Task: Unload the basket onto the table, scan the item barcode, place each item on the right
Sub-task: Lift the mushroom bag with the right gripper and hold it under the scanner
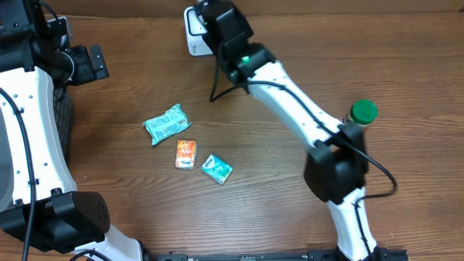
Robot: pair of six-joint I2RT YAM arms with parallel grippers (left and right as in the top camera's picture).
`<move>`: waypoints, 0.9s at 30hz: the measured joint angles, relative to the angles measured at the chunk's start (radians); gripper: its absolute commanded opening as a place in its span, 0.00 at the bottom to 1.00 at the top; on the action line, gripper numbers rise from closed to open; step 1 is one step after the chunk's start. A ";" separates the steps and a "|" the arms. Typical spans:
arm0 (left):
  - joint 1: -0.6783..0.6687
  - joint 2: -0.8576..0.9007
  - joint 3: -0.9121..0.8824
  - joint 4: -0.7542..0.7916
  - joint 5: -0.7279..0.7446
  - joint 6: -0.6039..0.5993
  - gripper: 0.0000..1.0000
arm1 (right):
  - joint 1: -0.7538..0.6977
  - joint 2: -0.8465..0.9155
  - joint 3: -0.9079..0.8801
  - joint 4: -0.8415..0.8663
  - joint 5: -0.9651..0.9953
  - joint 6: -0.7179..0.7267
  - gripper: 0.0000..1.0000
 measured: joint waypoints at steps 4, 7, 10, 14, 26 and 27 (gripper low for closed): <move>0.000 0.000 0.000 0.000 0.000 0.000 1.00 | 0.001 0.082 0.000 0.191 0.088 -0.164 0.04; 0.000 0.000 0.000 0.000 0.000 0.000 1.00 | -0.002 0.132 0.000 0.283 0.124 -0.277 0.04; 0.000 0.000 0.000 0.000 0.000 0.000 0.99 | -0.002 0.166 0.000 0.302 0.140 -0.352 0.04; 0.000 0.000 0.000 0.000 0.000 0.000 1.00 | -0.001 0.203 0.000 0.291 0.149 -0.412 0.04; 0.000 0.000 0.000 0.000 0.000 0.000 0.99 | 0.000 0.220 0.000 0.274 0.168 -0.454 0.04; 0.000 0.000 0.000 0.000 0.000 0.000 0.99 | 0.000 0.220 0.000 0.270 0.169 -0.454 0.04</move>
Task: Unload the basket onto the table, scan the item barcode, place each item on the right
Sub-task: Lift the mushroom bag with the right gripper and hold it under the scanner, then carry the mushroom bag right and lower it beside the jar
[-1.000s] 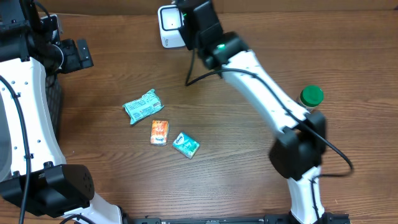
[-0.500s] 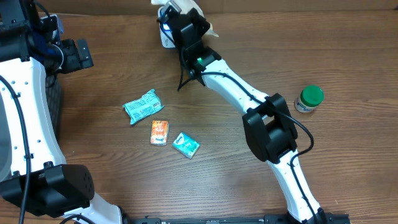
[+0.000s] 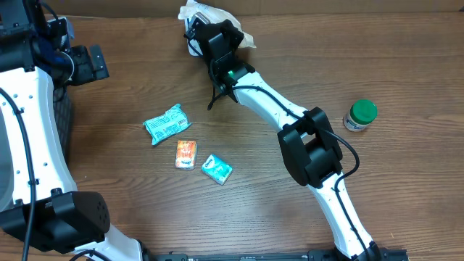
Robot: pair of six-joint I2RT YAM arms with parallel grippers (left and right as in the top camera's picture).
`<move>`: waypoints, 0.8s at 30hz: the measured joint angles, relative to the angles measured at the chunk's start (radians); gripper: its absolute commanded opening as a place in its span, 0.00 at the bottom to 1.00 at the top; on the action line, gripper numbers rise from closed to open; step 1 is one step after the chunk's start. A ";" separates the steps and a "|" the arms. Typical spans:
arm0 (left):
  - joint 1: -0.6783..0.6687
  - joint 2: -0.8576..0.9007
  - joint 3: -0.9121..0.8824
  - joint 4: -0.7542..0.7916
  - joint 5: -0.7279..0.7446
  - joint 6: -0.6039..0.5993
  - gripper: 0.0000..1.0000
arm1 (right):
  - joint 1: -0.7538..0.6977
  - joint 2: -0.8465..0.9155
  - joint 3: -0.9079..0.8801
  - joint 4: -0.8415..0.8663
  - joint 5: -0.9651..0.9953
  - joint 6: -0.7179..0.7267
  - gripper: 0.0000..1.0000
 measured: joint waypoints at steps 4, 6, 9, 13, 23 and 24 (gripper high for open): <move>0.000 0.000 0.000 0.000 0.000 0.000 1.00 | 0.002 0.000 0.000 -0.001 0.004 0.000 0.04; 0.000 0.000 0.000 0.000 0.000 0.000 1.00 | 0.005 0.000 0.000 0.000 0.003 -0.001 0.04; 0.000 0.000 0.000 0.000 0.000 0.000 1.00 | 0.011 0.000 0.000 0.006 0.003 -0.001 0.04; 0.000 0.000 0.000 0.000 0.000 0.000 0.99 | 0.023 0.000 0.000 0.020 0.003 -0.001 0.04; 0.000 0.000 0.000 0.000 0.000 0.000 0.99 | 0.032 -0.001 0.000 0.040 0.020 0.001 0.04; 0.000 0.000 0.000 0.000 0.000 0.000 1.00 | 0.032 -0.004 0.000 0.030 0.022 0.009 0.04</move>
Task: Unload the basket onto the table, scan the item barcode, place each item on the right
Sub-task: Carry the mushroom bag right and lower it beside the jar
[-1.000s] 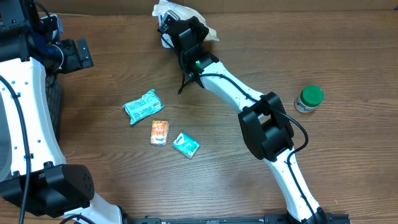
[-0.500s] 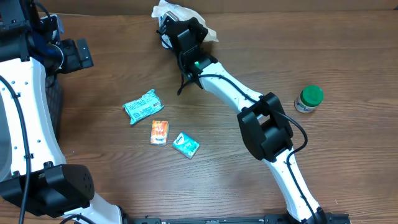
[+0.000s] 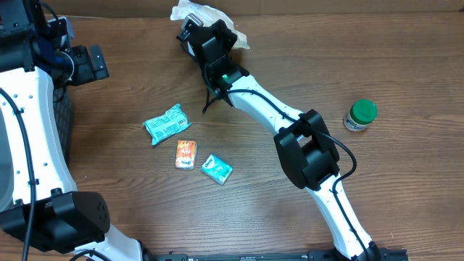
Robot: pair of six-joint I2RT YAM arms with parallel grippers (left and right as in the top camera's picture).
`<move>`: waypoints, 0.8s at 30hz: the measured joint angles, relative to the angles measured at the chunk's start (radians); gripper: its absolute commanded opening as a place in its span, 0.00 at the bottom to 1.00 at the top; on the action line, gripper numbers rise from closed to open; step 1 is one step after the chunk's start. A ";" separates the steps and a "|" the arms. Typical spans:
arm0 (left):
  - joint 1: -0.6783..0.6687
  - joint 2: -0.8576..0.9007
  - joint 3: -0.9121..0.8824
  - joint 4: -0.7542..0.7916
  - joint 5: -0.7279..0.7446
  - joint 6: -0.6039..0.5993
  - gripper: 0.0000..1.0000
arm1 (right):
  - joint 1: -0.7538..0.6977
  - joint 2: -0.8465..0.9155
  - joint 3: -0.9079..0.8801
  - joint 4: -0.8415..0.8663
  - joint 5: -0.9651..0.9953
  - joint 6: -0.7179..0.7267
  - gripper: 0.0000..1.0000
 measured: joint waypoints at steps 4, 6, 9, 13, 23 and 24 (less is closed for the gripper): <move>0.000 0.000 0.000 0.000 0.000 0.000 1.00 | 0.000 -0.040 0.000 -0.090 -0.003 0.052 0.04; 0.000 0.000 0.000 0.000 0.000 0.000 1.00 | 0.000 -0.088 0.000 -0.172 -0.021 0.104 0.04; 0.000 0.000 0.000 0.000 0.000 0.000 1.00 | 0.000 -0.201 0.000 -0.345 -0.089 0.185 0.04; 0.000 0.000 0.000 0.000 -0.003 0.000 1.00 | -0.003 -0.377 0.001 -0.556 -0.228 0.388 0.04; 0.000 0.000 0.000 0.000 -0.003 0.000 1.00 | -0.163 -0.604 0.019 -1.052 -0.680 0.769 0.04; 0.000 0.000 0.000 0.000 -0.003 0.000 0.99 | -0.190 -0.604 0.019 -1.093 -0.729 0.783 0.04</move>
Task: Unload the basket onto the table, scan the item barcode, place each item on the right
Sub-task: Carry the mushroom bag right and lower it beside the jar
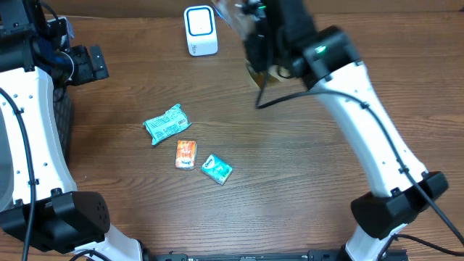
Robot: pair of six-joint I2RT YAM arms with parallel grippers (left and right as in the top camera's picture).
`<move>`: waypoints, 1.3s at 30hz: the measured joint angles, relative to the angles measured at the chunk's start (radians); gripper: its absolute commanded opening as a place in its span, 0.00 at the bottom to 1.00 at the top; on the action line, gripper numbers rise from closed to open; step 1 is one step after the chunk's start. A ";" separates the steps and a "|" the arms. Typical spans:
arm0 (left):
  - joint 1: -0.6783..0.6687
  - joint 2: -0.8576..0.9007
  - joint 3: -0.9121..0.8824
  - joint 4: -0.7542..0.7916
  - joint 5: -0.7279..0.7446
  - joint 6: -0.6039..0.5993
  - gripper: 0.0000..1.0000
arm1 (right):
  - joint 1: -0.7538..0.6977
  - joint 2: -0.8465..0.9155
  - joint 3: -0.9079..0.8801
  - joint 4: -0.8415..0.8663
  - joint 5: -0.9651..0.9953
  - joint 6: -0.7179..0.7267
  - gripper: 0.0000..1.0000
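Observation:
The white scanner (200, 30) with a blue-outlined face stands at the table's back edge, uncovered. My right gripper (245, 20) is raised to the right of it and looks shut on a clear crinkly wrapped item (230, 13). A brownish part (259, 72) shows under the wrist. The barcode cannot be made out. My left gripper (88, 64) rests far left, away from all of this. Whether it is open or shut is unclear.
A teal packet (167, 123), an orange packet (186, 154) and a small teal box (216, 169) lie left of the table's middle. The right arm (362, 138) spans the right half of the table. A black cable (279, 98) hangs from the wrist.
The right gripper, which held the wrapped item over the scanner, is now to the right of it and nearer the camera. The scanner shows whole again. The arm now covers the green-lidded jar.
First the right gripper stood at the scanner's right side, with the jar in view at the right. At the two later moments it held a crinkly clear wrapper right over the scanner, hiding it. Now gripper and item are off to the right. The left arm and packets stayed put.

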 measured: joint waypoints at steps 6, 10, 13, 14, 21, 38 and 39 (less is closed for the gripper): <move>0.000 0.000 0.000 0.000 0.000 0.000 0.99 | -0.154 0.001 -0.037 -0.135 -0.242 0.045 0.04; 0.000 0.000 0.000 0.000 0.000 0.000 1.00 | -0.197 0.001 -0.101 -0.150 -0.286 0.062 0.04; 0.000 0.000 0.000 0.000 0.000 0.000 1.00 | -0.207 0.001 -0.164 -0.148 -0.302 0.072 0.04; 0.000 0.000 0.000 0.000 0.000 0.000 0.99 | -0.207 0.001 -0.188 -0.142 -0.304 0.073 0.04; 0.000 0.000 0.000 0.000 0.000 0.000 1.00 | -0.208 0.001 -0.377 -0.054 -0.303 0.078 0.04; 0.000 0.000 0.000 0.000 0.000 0.000 1.00 | -0.237 0.001 -0.540 -0.006 -0.218 0.128 0.04; 0.000 0.000 0.000 0.000 0.000 0.000 0.99 | -0.237 0.001 -0.547 -0.006 -0.214 0.128 0.04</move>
